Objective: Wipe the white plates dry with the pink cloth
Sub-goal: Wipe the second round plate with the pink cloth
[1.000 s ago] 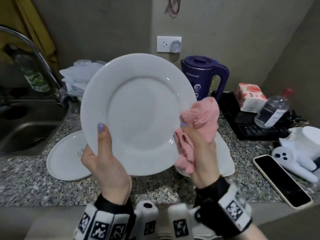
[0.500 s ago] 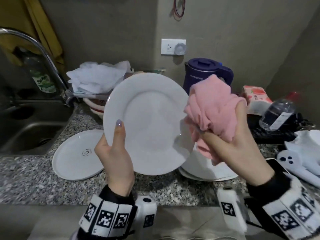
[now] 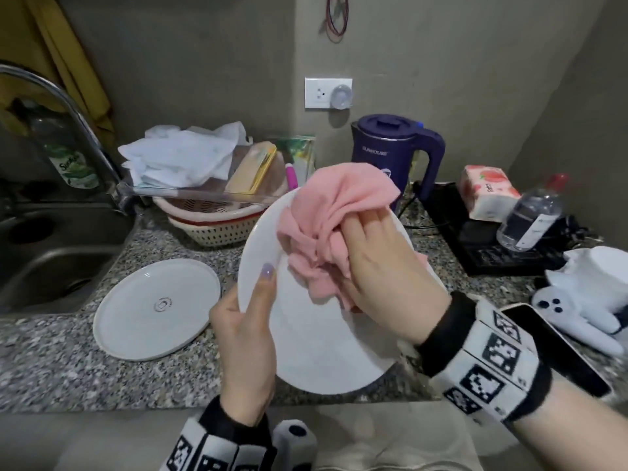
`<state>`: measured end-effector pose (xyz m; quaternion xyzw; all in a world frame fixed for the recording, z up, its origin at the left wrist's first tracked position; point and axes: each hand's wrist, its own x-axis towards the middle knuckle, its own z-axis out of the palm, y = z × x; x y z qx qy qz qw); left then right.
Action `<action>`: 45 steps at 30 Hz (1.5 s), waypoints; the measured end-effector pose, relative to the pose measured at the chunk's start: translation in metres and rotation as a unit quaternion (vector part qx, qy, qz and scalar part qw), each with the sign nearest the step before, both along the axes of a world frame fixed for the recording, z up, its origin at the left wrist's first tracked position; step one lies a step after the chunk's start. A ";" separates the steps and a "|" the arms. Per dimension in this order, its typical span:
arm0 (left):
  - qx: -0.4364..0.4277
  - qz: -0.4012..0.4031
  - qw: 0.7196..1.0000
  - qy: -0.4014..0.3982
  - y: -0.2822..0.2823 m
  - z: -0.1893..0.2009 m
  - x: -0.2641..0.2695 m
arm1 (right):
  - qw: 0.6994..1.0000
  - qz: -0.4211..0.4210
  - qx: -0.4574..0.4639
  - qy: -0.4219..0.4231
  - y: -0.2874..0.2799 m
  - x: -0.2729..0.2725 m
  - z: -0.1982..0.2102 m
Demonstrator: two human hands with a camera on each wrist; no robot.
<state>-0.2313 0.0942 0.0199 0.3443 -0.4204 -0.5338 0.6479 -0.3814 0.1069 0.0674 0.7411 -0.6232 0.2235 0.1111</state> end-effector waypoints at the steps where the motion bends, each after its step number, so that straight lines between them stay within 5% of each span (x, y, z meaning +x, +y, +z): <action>1: -0.001 0.004 1.000 -0.022 -0.001 0.000 0.000 | 0.999 0.030 0.024 -0.001 0.004 0.006 -0.006; 4: -0.004 0.016 0.997 -0.069 -0.002 -0.003 0.004 | 0.992 0.115 0.050 0.027 0.014 0.025 -0.024; 7: 0.003 0.002 0.999 -0.039 0.004 0.001 0.010 | 0.997 0.047 -0.007 0.054 -0.002 -0.006 -0.001; 10: 0.009 -0.011 1.000 0.006 0.012 0.014 0.010 | 0.991 -0.071 -0.014 -0.109 -0.004 -0.048 0.028; 12: 0.011 -0.006 1.000 0.021 0.015 0.017 0.011 | 0.957 -0.070 0.065 -0.275 0.000 -0.066 0.029; 14: 0.023 0.001 1.000 0.019 0.014 0.016 0.012 | 0.870 -0.036 0.053 -0.489 0.010 -0.070 0.016; 17: 0.035 0.043 0.998 0.030 0.013 0.014 0.007 | 0.663 -0.012 0.056 -0.746 0.032 -0.049 -0.019; 20: 0.020 0.102 0.992 0.074 0.012 0.016 -0.008 | 0.411 0.055 0.097 -0.905 0.047 -0.012 -0.062; 22: 0.007 0.119 0.989 0.087 0.012 0.013 -0.016 | 0.337 0.070 0.076 -0.936 0.047 0.002 -0.077; 25: -0.002 0.089 0.996 0.032 0.013 0.001 -0.013 | 0.339 0.059 0.050 -0.938 0.047 -0.007 -0.078; 28: 0.011 -0.052 0.998 -0.020 -0.003 0.010 0.008 | 0.375 0.035 0.050 -0.925 0.050 -0.033 -0.062; 30: 0.026 -0.114 0.993 -0.030 -0.017 0.020 0.020 | 0.469 0.014 0.071 -0.880 0.051 -0.045 -0.047; 33: 0.023 -0.060 0.996 -0.063 -0.028 0.018 0.022 | 0.621 -0.023 0.045 -0.782 0.043 -0.051 -0.029; 35: 0.015 0.004 0.999 -0.031 -0.026 0.010 0.013 | 0.658 -0.031 -0.014 -0.752 0.034 -0.047 -0.024; 37: 0.022 0.052 0.998 0.030 -0.023 0.004 0.001 | 0.602 -0.034 -0.060 -0.796 0.030 -0.031 -0.030; 39: 0.029 0.095 0.991 0.085 -0.018 0.004 -0.013 | 0.474 0.008 -0.036 -0.880 0.031 0.001 -0.045; 41: 0.014 0.125 0.986 0.111 -0.014 0.006 -0.024 | 0.392 0.020 -0.002 -0.920 0.034 0.031 -0.061; 43: 0.002 0.129 0.987 0.092 -0.011 0.002 -0.027 | 0.354 0.016 -0.005 -0.935 0.033 0.042 -0.068; 45: -0.002 0.077 0.996 0.047 -0.011 0.001 -0.019 | 0.351 0.024 0.002 -0.936 0.033 0.030 -0.066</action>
